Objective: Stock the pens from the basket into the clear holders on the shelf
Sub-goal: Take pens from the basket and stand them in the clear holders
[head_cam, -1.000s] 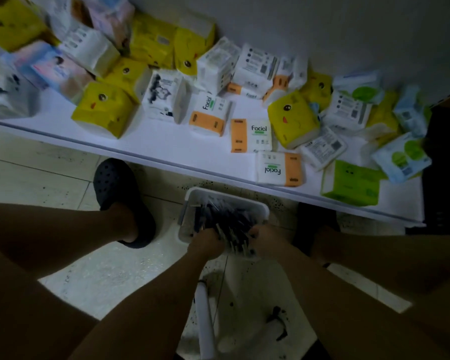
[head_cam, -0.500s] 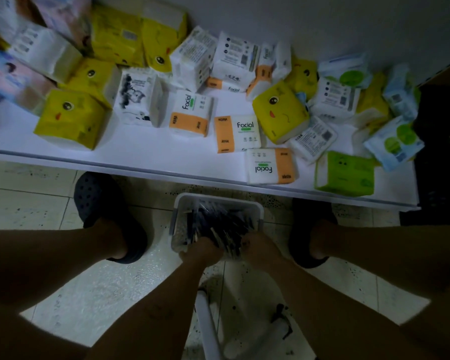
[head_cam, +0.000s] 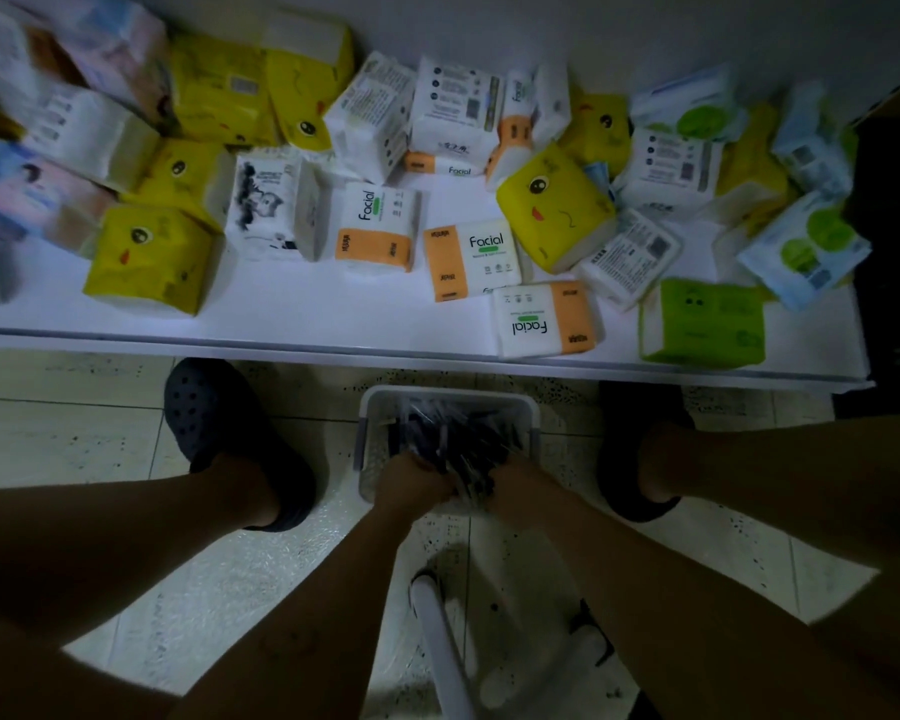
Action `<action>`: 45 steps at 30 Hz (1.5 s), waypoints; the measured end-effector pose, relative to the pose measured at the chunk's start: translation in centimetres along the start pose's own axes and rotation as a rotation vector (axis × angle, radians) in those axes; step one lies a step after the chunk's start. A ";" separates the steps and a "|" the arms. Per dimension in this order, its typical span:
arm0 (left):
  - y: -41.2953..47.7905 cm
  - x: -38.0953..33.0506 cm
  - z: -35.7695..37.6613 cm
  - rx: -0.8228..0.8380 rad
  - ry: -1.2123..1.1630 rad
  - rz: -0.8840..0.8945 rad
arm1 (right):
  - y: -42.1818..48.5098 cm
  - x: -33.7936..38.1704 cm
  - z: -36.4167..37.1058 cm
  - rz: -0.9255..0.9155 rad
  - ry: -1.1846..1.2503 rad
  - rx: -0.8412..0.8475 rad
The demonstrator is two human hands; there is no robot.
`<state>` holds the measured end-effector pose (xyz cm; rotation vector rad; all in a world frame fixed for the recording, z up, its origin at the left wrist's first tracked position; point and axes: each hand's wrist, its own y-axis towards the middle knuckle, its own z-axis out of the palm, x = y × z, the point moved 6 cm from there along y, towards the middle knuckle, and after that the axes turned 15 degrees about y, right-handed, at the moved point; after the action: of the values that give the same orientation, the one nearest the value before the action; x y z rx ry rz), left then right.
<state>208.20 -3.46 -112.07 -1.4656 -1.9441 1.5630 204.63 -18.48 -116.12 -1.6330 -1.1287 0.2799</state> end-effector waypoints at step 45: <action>-9.6 -6.1 -4.1 -0.311 -0.086 0.229 | -12.6 4.9 -7.1 -0.033 0.505 -0.425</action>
<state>208.77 -5.15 -100.11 -1.8291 -2.2152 1.4827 205.38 -19.48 -100.93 -1.9064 -0.8545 -0.4052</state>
